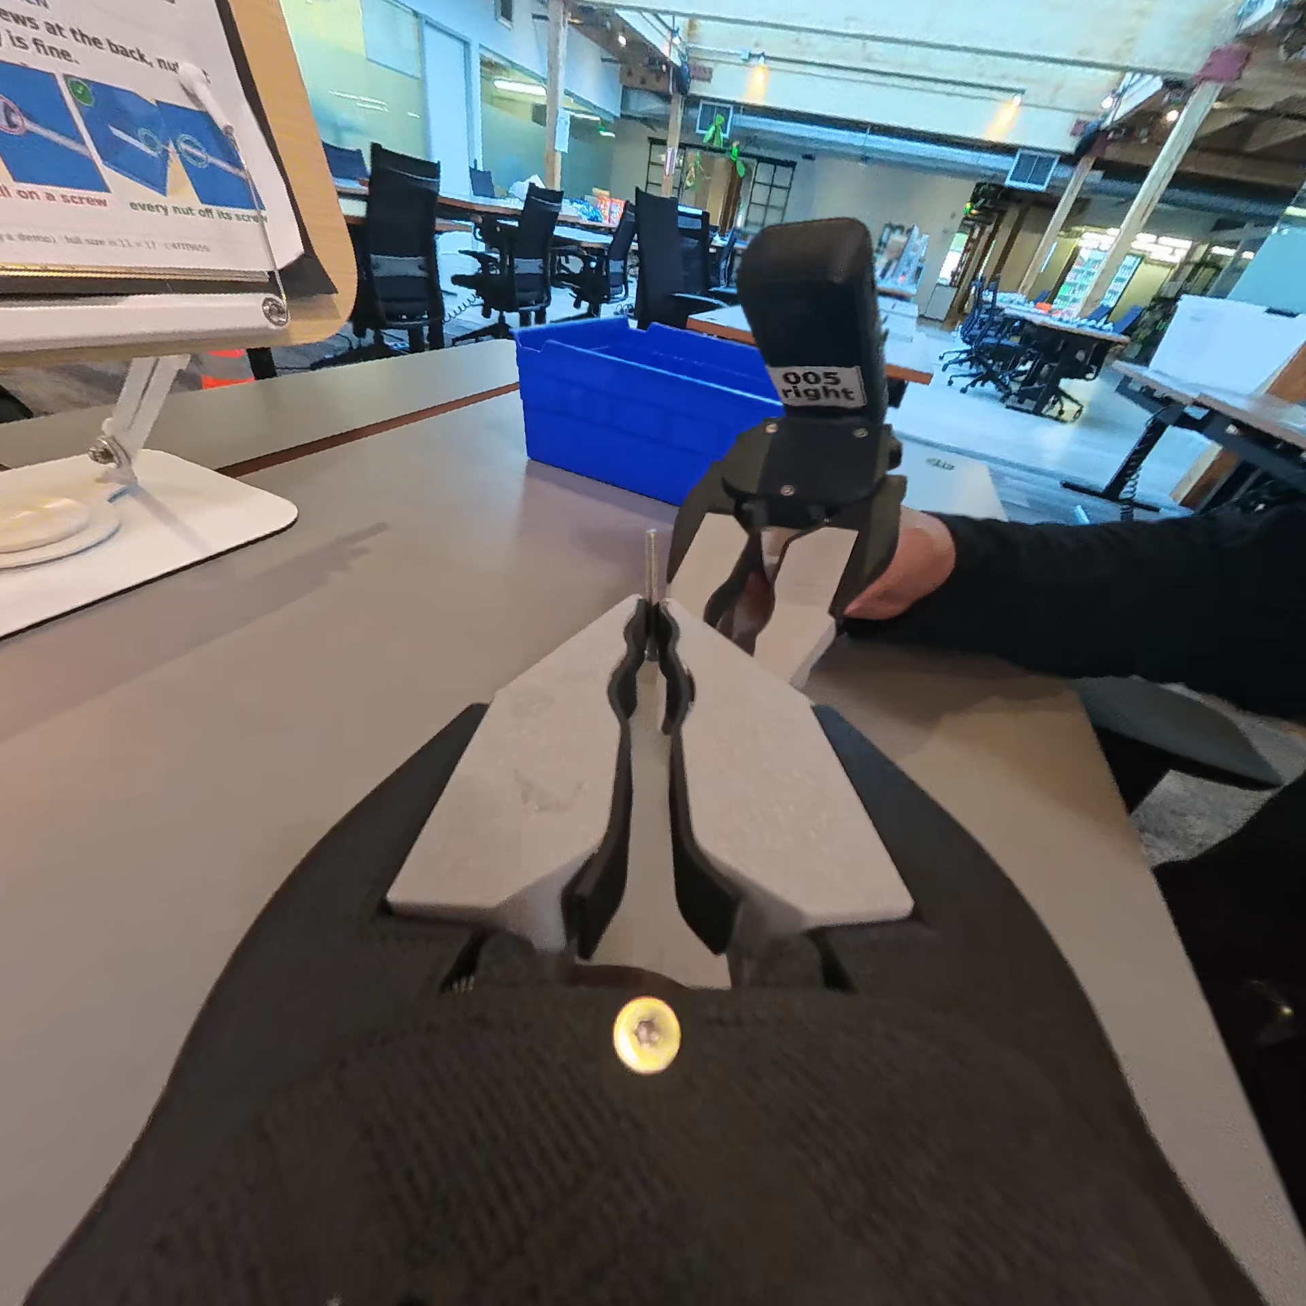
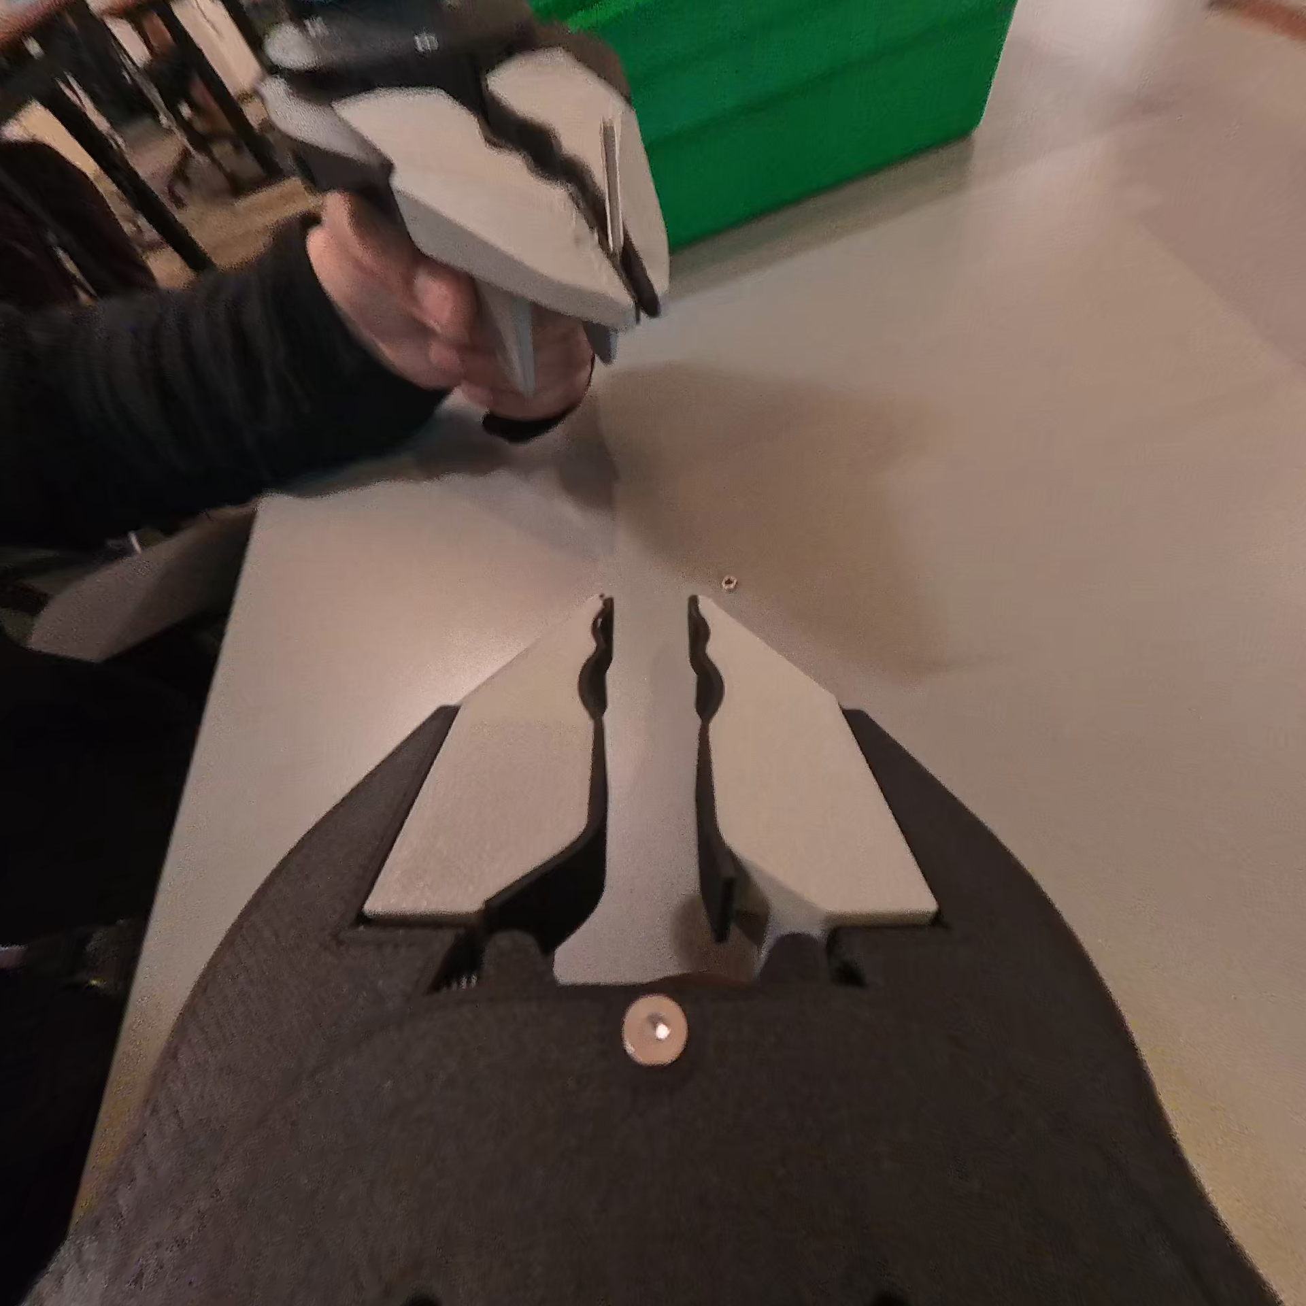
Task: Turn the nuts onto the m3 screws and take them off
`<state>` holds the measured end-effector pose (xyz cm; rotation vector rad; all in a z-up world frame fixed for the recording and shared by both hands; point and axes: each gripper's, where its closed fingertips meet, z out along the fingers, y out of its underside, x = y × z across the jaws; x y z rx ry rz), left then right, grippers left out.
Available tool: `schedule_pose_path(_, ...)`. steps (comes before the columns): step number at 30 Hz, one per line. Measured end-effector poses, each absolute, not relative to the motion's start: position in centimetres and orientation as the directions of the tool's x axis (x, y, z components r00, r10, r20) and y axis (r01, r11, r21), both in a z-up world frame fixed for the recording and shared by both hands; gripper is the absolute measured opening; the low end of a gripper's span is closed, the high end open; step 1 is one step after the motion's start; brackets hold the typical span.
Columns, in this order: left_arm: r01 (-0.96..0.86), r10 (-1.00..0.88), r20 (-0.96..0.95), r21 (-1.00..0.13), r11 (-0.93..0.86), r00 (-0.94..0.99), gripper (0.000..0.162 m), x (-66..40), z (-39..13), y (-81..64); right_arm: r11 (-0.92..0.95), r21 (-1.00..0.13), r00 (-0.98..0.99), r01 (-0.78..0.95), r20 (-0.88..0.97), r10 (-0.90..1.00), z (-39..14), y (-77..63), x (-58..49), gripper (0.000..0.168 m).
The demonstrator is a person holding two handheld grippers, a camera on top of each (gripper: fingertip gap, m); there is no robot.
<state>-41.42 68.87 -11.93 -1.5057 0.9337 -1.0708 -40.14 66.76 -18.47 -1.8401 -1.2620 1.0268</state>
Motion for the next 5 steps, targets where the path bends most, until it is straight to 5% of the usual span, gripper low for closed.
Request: schedule_pose_path(5, -0.019, -0.955, 0.146, -0.987, -0.157, 0.259, 0.000, -41.6, -12.3, 68.7, -0.207, -0.801, 0.232, 0.561, -0.087, 0.969, -20.9, 67.9, -40.5, 0.018)
